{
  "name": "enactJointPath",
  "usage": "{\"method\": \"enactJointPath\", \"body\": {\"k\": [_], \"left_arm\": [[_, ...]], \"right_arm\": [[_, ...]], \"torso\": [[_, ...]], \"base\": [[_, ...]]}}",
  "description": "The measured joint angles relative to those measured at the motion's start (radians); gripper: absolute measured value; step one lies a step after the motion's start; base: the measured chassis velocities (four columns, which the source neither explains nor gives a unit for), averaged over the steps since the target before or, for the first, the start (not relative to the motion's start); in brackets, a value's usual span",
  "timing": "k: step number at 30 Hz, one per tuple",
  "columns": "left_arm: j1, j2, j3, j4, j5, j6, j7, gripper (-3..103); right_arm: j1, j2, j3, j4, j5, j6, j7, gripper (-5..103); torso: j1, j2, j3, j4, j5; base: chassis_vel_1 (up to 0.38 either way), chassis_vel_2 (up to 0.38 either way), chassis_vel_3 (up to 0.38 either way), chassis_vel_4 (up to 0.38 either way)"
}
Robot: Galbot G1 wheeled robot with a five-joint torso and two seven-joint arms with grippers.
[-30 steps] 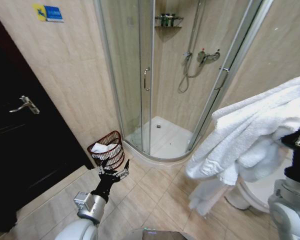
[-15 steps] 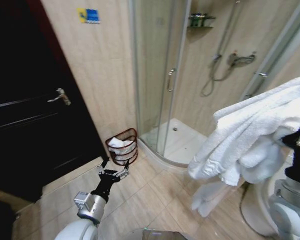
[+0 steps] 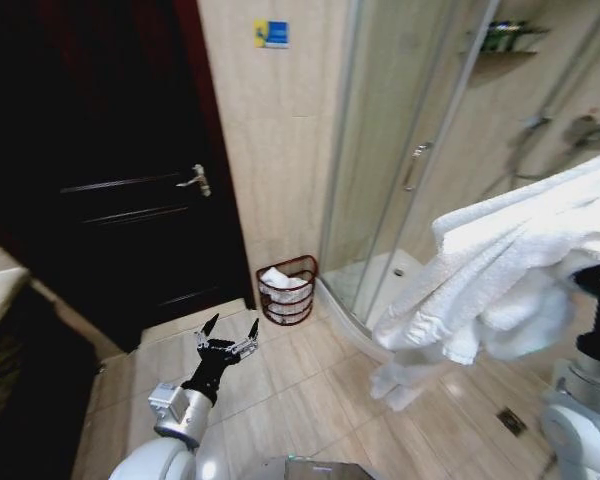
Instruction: Discard the used towel into the hamper.
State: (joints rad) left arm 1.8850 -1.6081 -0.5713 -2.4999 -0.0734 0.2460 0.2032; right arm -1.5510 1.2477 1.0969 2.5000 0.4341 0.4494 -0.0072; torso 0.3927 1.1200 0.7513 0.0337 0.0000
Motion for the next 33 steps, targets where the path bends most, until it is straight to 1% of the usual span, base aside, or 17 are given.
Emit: {"method": "enactJointPath", "body": {"k": [1, 3, 4, 6, 8, 10, 12, 15, 19, 25, 33], "left_arm": [[0.000, 0.000, 0.000, 0.000, 0.000, 0.000, 0.000, 100], [0.000, 0.000, 0.000, 0.000, 0.000, 0.000, 0.000, 100], [0.000, 0.000, 0.000, 0.000, 0.000, 0.000, 0.000, 100], [0.000, 0.000, 0.000, 0.000, 0.000, 0.000, 0.000, 100], [0.000, 0.000, 0.000, 0.000, 0.000, 0.000, 0.000, 100], [0.000, 0.000, 0.000, 0.000, 0.000, 0.000, 0.000, 100], [0.000, 0.000, 0.000, 0.000, 0.000, 0.000, 0.000, 100], [0.000, 0.000, 0.000, 0.000, 0.000, 0.000, 0.000, 100], [0.000, 0.000, 0.000, 0.000, 0.000, 0.000, 0.000, 100], [0.000, 0.000, 0.000, 0.000, 0.000, 0.000, 0.000, 100], [0.000, 0.000, 0.000, 0.000, 0.000, 0.000, 0.000, 100]], "right_arm": [[0.000, 0.000, 0.000, 0.000, 0.000, 0.000, 0.000, 11], [-0.014, -0.027, 0.014, 0.000, 0.038, 0.003, 0.001, 11], [-0.014, -0.027, 0.014, 0.000, 0.038, 0.003, 0.001, 11], [-0.014, -0.055, 0.030, 0.000, 0.059, 0.011, 0.004, 11], [-0.002, -0.067, 0.038, 0.000, 0.062, 0.011, 0.008, 11], [0.002, -0.069, 0.036, 0.000, 0.059, 0.005, 0.012, 11], [0.003, -0.060, 0.003, 0.000, 0.035, -0.016, 0.015, 11], [0.001, -0.048, -0.037, 0.000, 0.000, -0.025, 0.013, 11], [0.007, -0.032, -0.062, 0.000, -0.026, -0.048, 0.003, 11], [0.018, -0.027, -0.080, 0.000, -0.031, -0.063, -0.002, 11], [0.029, -0.035, -0.089, 0.000, -0.019, -0.053, -0.013, 11]], "torso": [[0.000, 0.000, 0.000, 0.0000, 0.0000], [0.000, 0.000, 0.000, -0.0001, 0.0000], [0.000, 0.000, 0.000, -0.0001, 0.0000], [0.000, -0.001, 0.000, -0.0004, -0.0001], [-0.001, -0.001, -0.001, -0.0008, 0.0000], [-0.001, -0.001, -0.001, -0.0008, 0.0000], [-0.001, -0.001, -0.001, -0.0007, 0.0001], [-0.001, -0.002, -0.001, -0.0002, 0.0001], [-0.001, -0.002, -0.001, -0.0005, 0.0000], [-0.001, -0.002, -0.001, -0.0005, 0.0000], [-0.002, -0.002, -0.002, -0.0005, 0.0001]], "base": [[0.106, 0.108, 0.116, 0.115], [0.089, 0.093, 0.089, 0.071], [0.089, 0.078, 0.063, 0.071], [0.020, 0.039, 0.009, 0.001], [0.000, 0.000, 0.000, 0.000], [0.000, 0.000, 0.000, 0.000], [0.000, 0.000, 0.000, 0.000], [0.000, 0.000, 0.000, 0.000], [0.000, 0.000, 0.000, 0.000], [0.000, 0.000, 0.000, 0.000], [-0.078, 0.068, 0.073, -0.076]]}}
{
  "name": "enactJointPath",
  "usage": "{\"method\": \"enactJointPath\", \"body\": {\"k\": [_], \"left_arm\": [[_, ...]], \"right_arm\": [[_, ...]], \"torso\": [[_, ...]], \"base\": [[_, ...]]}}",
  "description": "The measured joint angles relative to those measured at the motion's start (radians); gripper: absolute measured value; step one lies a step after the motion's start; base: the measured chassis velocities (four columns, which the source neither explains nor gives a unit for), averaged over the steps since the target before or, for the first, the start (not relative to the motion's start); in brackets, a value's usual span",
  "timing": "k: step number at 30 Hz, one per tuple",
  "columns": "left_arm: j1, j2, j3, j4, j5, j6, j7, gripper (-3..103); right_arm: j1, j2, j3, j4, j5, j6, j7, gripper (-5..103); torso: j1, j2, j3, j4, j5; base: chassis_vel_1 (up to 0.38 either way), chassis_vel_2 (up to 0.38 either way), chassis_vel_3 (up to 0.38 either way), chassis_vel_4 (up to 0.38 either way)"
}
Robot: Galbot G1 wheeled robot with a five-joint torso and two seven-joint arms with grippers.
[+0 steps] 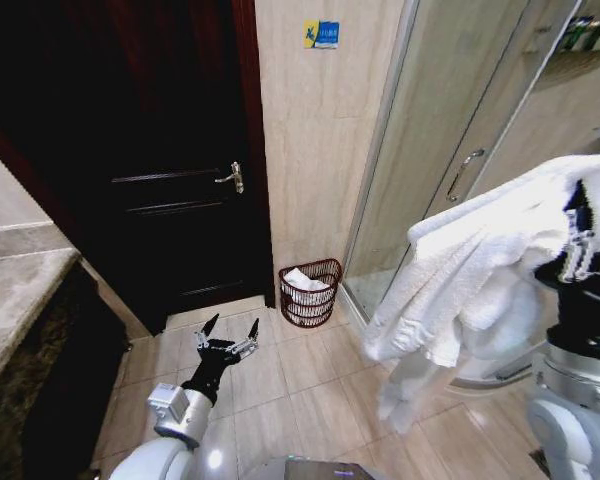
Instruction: Discard the used towel into the hamper.
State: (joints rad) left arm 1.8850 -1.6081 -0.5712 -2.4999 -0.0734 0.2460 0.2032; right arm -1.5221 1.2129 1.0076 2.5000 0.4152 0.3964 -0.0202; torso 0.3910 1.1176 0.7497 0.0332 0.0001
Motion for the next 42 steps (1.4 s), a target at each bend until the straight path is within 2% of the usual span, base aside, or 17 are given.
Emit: {"method": "enactJointPath", "body": {"k": [9, 21, 37, 42], "left_arm": [[0.000, 0.000, 0.000, 0.000, 0.000, 0.000, 0.000, 100], [0.000, 0.000, 0.000, 0.000, 0.000, 0.000, 0.000, 100], [0.000, 0.000, 0.000, 0.000, 0.000, 0.000, 0.000, 100], [0.000, 0.000, 0.000, 0.000, 0.000, 0.000, 0.000, 100]], "right_arm": [[0.013, -0.007, -0.017, 0.000, -0.004, 0.008, 0.001, 11], [0.012, -0.008, -0.016, 0.000, -0.013, 0.016, 0.004, 11], [0.012, -0.008, -0.015, 0.000, -0.014, 0.020, 0.005, 11], [0.012, -0.001, -0.017, 0.000, -0.035, -0.007, 0.004, 11]], "torso": [[0.001, -0.001, 0.000, -0.0001, 0.0001], [0.000, 0.000, 0.000, 0.0001, -0.0002], [0.000, -0.001, 0.000, 0.0001, -0.0002], [0.000, -0.001, 0.000, 0.0004, -0.0001]], "base": [[-0.122, 0.122, 0.130, -0.105], [0.079, 0.016, 0.009, 0.059], [0.092, 0.099, 0.111, 0.098], [0.101, 0.106, 0.106, 0.115]]}}
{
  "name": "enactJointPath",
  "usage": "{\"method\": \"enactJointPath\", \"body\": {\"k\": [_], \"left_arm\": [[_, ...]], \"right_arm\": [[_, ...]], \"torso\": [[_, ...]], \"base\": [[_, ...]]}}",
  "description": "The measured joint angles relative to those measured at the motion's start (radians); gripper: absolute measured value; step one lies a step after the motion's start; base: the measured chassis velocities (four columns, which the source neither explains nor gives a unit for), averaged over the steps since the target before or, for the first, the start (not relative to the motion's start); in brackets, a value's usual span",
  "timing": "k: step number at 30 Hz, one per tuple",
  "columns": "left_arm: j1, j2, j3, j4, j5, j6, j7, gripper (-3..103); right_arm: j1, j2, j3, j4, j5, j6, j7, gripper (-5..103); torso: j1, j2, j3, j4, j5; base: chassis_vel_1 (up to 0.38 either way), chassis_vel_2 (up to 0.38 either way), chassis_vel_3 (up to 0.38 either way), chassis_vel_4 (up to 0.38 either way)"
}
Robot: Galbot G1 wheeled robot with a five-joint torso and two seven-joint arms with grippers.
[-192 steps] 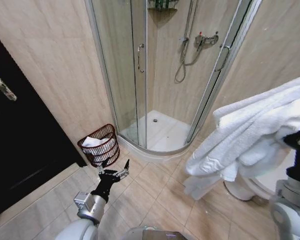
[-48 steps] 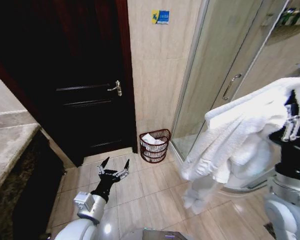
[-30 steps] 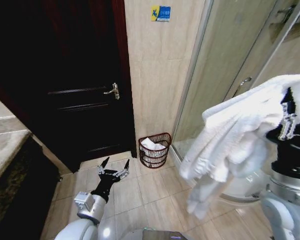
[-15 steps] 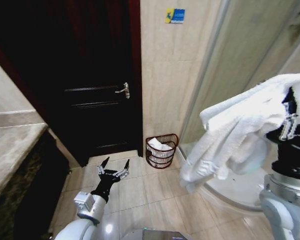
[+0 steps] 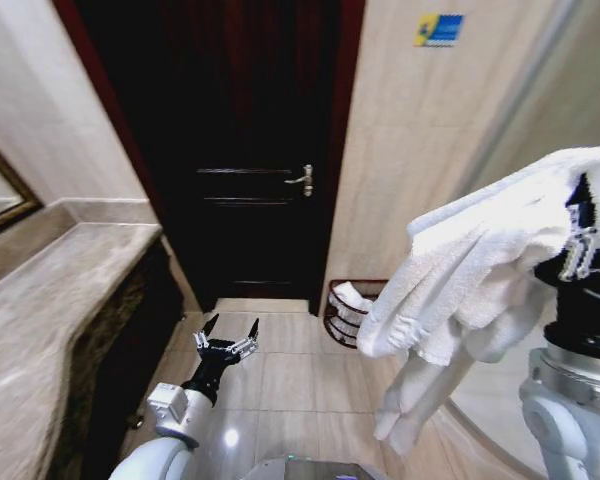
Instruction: Discard the used towel into the hamper.
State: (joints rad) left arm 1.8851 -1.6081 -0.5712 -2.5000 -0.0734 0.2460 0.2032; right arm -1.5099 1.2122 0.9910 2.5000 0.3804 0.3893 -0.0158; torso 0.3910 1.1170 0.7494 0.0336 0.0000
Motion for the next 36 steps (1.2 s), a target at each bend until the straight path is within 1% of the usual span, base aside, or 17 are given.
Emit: {"method": "enactJointPath", "body": {"k": [3, 7, 14, 36], "left_arm": [[0.000, 0.000, 0.000, 0.000, 0.000, 0.000, 0.000, 100], [0.000, 0.000, 0.000, 0.000, 0.000, 0.000, 0.000, 100], [0.000, 0.000, 0.000, 0.000, 0.000, 0.000, 0.000, 100], [0.000, 0.000, 0.000, 0.000, 0.000, 0.000, 0.000, 100]], "right_arm": [[0.003, 0.000, -0.006, 0.000, -0.003, -0.005, 0.000, 11], [0.007, -0.003, -0.015, 0.000, -0.003, -0.005, -0.001, 11], [0.012, -0.007, -0.018, 0.000, -0.003, -0.005, -0.002, 11], [0.021, -0.002, -0.020, 0.000, -0.011, -0.003, 0.003, 11]], "torso": [[0.000, 0.000, 0.000, 0.0000, -0.0001], [0.000, 0.000, 0.000, -0.0007, 0.0001], [0.000, 0.000, 0.000, -0.0004, 0.0000], [0.000, 0.000, 0.000, -0.0004, -0.0001]], "base": [[0.039, 0.079, 0.054, 0.039], [0.000, 0.000, 0.000, 0.000], [-0.038, 0.027, 0.031, -0.023], [-0.087, 0.086, 0.091, -0.096]]}}
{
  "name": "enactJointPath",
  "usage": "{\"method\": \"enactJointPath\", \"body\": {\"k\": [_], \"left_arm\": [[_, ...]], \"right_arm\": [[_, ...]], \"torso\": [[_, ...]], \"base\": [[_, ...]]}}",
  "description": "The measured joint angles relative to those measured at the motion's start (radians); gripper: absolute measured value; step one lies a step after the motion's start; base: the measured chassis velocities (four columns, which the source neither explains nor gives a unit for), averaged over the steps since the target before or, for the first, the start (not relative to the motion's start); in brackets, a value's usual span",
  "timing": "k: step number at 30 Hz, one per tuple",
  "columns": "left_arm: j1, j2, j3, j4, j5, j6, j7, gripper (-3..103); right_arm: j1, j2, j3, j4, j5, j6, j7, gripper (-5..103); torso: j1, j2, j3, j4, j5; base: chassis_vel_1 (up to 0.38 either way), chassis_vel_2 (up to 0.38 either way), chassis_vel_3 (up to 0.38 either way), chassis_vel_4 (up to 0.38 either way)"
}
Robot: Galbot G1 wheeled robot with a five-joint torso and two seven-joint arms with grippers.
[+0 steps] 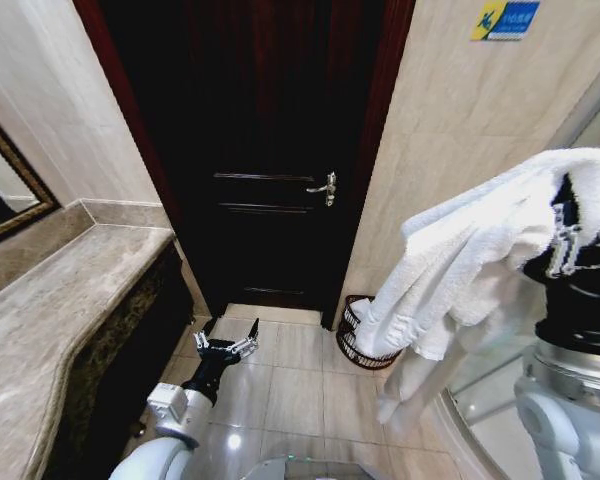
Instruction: Discard the used towel into the hamper.
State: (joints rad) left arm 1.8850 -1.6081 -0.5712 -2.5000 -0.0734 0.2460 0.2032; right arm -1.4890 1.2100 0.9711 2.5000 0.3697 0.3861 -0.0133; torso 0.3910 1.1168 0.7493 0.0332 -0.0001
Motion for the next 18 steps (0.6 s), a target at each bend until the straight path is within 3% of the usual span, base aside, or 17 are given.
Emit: {"method": "enactJointPath", "body": {"k": [13, 18], "left_arm": [[0.000, 0.000, 0.000, 0.000, 0.000, 0.000, 0.000, 100], [0.000, 0.000, 0.000, 0.000, 0.000, 0.000, 0.000, 100]], "right_arm": [[-0.013, 0.010, 0.010, 0.000, -0.002, -0.001, 0.007, 11], [-0.011, 0.003, 0.021, 0.000, -0.011, -0.037, 0.046, 11]], "torso": [[0.000, 0.000, 0.000, 0.0000, 0.0000], [0.000, 0.000, 0.000, 0.0001, 0.0001]], "base": [[-0.131, 0.092, 0.093, -0.134], [-0.102, 0.080, 0.091, -0.119]]}}
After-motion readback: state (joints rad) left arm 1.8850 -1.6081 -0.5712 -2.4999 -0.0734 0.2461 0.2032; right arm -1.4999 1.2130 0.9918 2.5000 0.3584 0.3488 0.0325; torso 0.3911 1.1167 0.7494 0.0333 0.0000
